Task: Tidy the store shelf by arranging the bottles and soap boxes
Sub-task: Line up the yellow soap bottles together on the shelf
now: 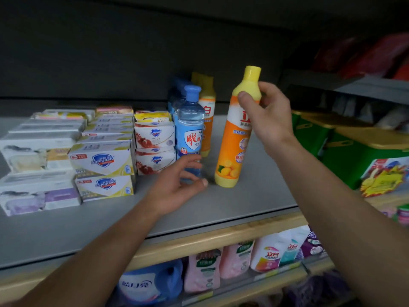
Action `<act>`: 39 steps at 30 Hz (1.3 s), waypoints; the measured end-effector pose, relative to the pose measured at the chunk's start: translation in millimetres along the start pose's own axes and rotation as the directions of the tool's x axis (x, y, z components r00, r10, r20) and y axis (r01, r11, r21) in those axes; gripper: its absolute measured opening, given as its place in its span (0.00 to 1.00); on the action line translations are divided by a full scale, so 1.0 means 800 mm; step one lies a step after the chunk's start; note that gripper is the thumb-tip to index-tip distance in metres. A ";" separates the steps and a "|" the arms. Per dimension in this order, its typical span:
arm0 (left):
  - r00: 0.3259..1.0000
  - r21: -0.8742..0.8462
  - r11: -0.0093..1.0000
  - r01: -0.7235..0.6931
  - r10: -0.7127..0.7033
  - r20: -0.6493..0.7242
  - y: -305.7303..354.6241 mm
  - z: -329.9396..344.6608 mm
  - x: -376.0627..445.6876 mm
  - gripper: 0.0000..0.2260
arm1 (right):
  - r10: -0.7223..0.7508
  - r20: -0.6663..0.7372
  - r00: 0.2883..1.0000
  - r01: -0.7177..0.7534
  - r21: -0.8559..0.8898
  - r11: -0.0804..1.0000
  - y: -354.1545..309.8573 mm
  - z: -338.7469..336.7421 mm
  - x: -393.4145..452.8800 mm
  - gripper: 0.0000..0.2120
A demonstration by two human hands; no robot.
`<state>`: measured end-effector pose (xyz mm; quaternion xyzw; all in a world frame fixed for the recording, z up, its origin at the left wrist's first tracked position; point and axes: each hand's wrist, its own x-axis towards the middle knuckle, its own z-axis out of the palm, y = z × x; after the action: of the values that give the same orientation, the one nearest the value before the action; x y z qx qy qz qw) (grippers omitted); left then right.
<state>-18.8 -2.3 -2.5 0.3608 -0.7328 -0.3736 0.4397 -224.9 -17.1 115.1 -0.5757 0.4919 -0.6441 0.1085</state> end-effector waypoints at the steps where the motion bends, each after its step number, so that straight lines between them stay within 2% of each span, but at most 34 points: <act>1: 0.998 -0.064 0.998 -0.020 0.024 0.052 0.002 0.001 -0.003 0.25 | 0.018 0.014 1.000 -0.019 0.019 1.000 -0.005 0.000 -0.005 0.14; 4: 0.982 -0.218 0.975 -0.035 0.073 0.172 0.005 0.001 -0.008 0.29 | 0.103 0.038 0.994 -0.107 0.120 0.987 -0.013 0.009 -0.023 0.10; 6: 0.976 -0.307 0.951 0.017 0.051 0.213 0.008 0.001 -0.009 0.31 | 0.179 0.024 0.984 -0.180 0.191 0.965 -0.016 0.019 -0.031 0.10; 8: 0.979 -0.347 0.935 0.071 0.001 0.204 0.009 -0.001 -0.010 0.30 | 0.228 0.020 0.974 -0.227 0.206 0.952 -0.016 0.028 -0.036 0.12; 11: 0.970 -0.453 0.880 0.144 -0.035 0.241 0.006 -0.004 -0.013 0.27 | 0.316 0.118 0.941 -0.337 0.264 0.904 -0.011 0.034 -0.040 0.15; 13: 0.941 -0.587 0.768 0.256 -0.059 0.333 0.007 -0.006 -0.015 0.28 | 0.371 0.233 0.899 -0.437 0.410 0.801 -0.008 0.034 -0.040 0.18; 15: 0.903 -0.671 0.647 0.363 -0.068 0.424 0.010 -0.010 -0.016 0.33 | 0.389 0.364 0.846 -0.532 0.546 0.647 -0.002 0.032 -0.040 0.18; 17: 0.856 -0.712 0.540 0.449 -0.031 0.517 0.011 -0.017 -0.015 0.39 | 0.375 0.453 0.809 -0.588 0.610 0.532 0.006 0.032 -0.043 0.17; 19: 0.797 -0.706 0.475 0.526 0.015 0.604 0.011 -0.024 -0.014 0.42 | 0.359 0.480 0.800 -0.600 0.648 0.470 0.012 0.036 -0.047 0.18; 20: 0.777 -0.694 0.469 0.546 0.027 0.629 0.010 -0.027 -0.014 0.42 | 0.368 0.462 0.807 -0.590 0.646 0.484 0.014 0.039 -0.049 0.19; 22: 0.771 -0.672 0.486 0.558 -0.004 0.637 0.009 -0.027 -0.013 0.38 | 0.413 0.345 0.843 -0.538 0.585 0.607 0.013 0.045 -0.050 0.18; 24: 0.817 -0.661 0.539 0.523 -0.097 0.568 0.009 -0.022 -0.011 0.32 | 0.411 0.200 0.890 -0.454 0.491 0.743 0.011 0.047 -0.049 0.16; 26: 0.904 -0.620 0.675 0.400 -0.182 0.386 0.007 -0.016 -0.007 0.24 | 0.358 0.077 0.931 -0.359 0.378 0.853 0.009 0.047 -0.047 0.15; 27: 0.943 -0.553 0.773 0.313 -0.183 0.278 0.006 -0.012 -0.006 0.21 | 0.334 0.022 0.942 -0.324 0.311 0.893 0.008 0.046 -0.046 0.16; 29: 0.986 -0.319 0.936 0.148 -0.113 0.125 0.003 -0.006 -0.006 0.26 | 0.297 -0.077 0.952 -0.278 0.193 0.941 0.009 0.045 -0.044 0.17; 31: 0.997 -0.087 0.995 0.053 -0.048 0.054 -0.001 0.002 -0.007 0.32 | 0.261 -0.119 0.958 -0.247 0.125 0.961 0.011 0.047 -0.044 0.16; 33: 0.998 -0.038 0.998 0.056 -0.055 0.037 -0.003 0.004 -0.008 0.30 | 0.251 -0.086 0.964 -0.244 0.086 0.966 0.010 0.049 -0.046 0.16; 36: 0.981 -0.282 0.945 0.167 -0.132 0.140 -0.002 -0.006 -0.010 0.21 | 0.316 0.056 0.947 -0.321 0.152 0.935 0.011 0.044 -0.048 0.15; 39: 0.922 -0.584 0.731 0.353 -0.168 0.348 0.003 -0.015 -0.010 0.20 | 0.372 0.254 0.893 -0.444 0.364 0.819 0.011 0.036 -0.049 0.14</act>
<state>-5.5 3.0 0.4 0.2360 -0.5568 -0.7034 0.3736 -192.1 -8.7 79.4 -0.4737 0.4455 -0.6425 0.4053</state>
